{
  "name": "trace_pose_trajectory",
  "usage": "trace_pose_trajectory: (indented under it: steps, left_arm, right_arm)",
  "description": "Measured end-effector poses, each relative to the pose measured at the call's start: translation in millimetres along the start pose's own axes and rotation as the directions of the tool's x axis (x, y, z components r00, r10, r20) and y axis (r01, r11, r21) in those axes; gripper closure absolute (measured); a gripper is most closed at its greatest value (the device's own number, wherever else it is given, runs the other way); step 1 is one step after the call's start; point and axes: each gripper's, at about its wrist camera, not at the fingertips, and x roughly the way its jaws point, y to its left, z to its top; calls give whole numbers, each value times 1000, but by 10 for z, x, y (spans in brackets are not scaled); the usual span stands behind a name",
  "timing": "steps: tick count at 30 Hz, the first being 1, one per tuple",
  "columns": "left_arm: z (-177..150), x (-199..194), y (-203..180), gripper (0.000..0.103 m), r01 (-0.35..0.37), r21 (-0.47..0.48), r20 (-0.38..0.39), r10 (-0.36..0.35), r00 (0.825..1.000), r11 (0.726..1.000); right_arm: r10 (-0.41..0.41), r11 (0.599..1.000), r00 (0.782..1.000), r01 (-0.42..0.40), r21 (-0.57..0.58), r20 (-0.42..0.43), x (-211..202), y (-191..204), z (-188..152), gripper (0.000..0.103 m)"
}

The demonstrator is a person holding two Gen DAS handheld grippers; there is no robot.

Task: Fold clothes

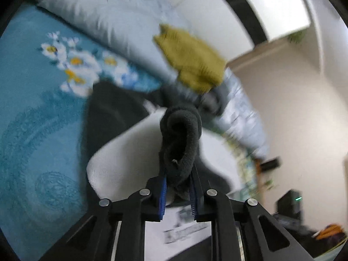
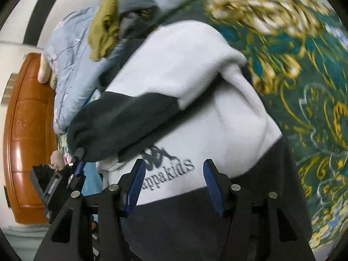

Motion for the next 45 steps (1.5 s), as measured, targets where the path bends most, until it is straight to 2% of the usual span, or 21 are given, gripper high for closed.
trace_pose_trajectory:
  steps: [1, 2, 4, 5, 7, 9, 12, 16, 19, 21, 24, 25, 30, 33, 36, 39, 41, 45]
  left_arm:
    - [21, -122, -7, 84, 25, -8, 34, -25, 999, 1000]
    - [24, -163, 43, 84, -13, -10, 33, 13, 999, 1000]
    - [11, -166, 195, 84, -149, -7, -2, 149, 989, 989]
    - [-7, -118, 307, 84, -190, -36, -41, 189, 981, 981]
    - [-57, -1, 533, 84, -229, -130, -114, 215, 970, 965]
    - [-63, 21, 588, 84, -226, -161, -120, 208, 971, 961]
    - [-62, 1, 536, 82, -219, -135, -109, 206, 973, 966]
    - [-79, 38, 607, 80, -244, -150, -137, 224, 965, 958]
    - [-84, 39, 670, 80, -225, -175, -146, 201, 969, 958]
    - [-90, 26, 679, 78, -211, -179, -148, 186, 971, 961]
    - [-84, -7, 645, 75, -209, -157, -143, 188, 972, 965]
    - [-78, -23, 631, 75, -206, -152, -140, 186, 973, 967]
    - [-75, -220, 624, 59, -206, -157, -129, 187, 974, 966]
    - [-129, -343, 639, 52, -236, -161, -149, 212, 966, 958]
    - [-214, -465, 671, 44, -251, -179, -188, 218, 958, 951]
    - [-356, -522, 713, 44, -275, -231, -236, 220, 946, 933]
    - [-458, -517, 696, 44, -313, -222, -273, 249, 929, 924]
    - [-680, -469, 665, 43, -405, -199, -363, 317, 876, 892]
  right_arm:
    - [-4, 1000, 1000, 4, -28, 13, -24, 52, 12, 46]
    - [-11, 998, 999, 13, -54, 32, -64, 105, 28, 46]
    - [-25, 996, 998, 30, -89, 57, -110, 171, 61, 46]
    - [-31, 995, 998, 36, -96, 60, -111, 181, 79, 46]
    - [-52, 993, 996, 59, -106, 67, -97, 199, 115, 46]
    - [-63, 991, 995, 72, -113, 82, -85, 217, 144, 46]
    - [-40, 983, 987, 67, -170, 156, -127, 339, 244, 46]
    - [-83, 957, 965, 147, -251, 249, -123, 424, 416, 46]
    - [-188, 937, 951, 249, -246, 244, 120, 284, 595, 47]
    - [-233, 935, 950, 278, -220, 210, 304, 132, 702, 46]
    - [-276, 914, 939, 322, -245, 206, 325, 181, 725, 46]
    - [-264, 913, 941, 314, -260, 211, 271, 248, 707, 46]
    - [-170, 929, 956, 236, -286, 238, -79, 350, 469, 46]
    - [-187, 943, 957, 238, -231, 221, -212, 179, 229, 46]
    - [-206, 959, 952, 242, -145, 226, -421, -162, -19, 46]
    - [-219, 972, 943, 232, -24, 249, -698, -618, -292, 46]
    - [-211, 977, 944, 208, 38, 253, -829, -861, -454, 46]
    - [-208, 976, 947, 182, 123, 246, -1000, -1294, -825, 46]
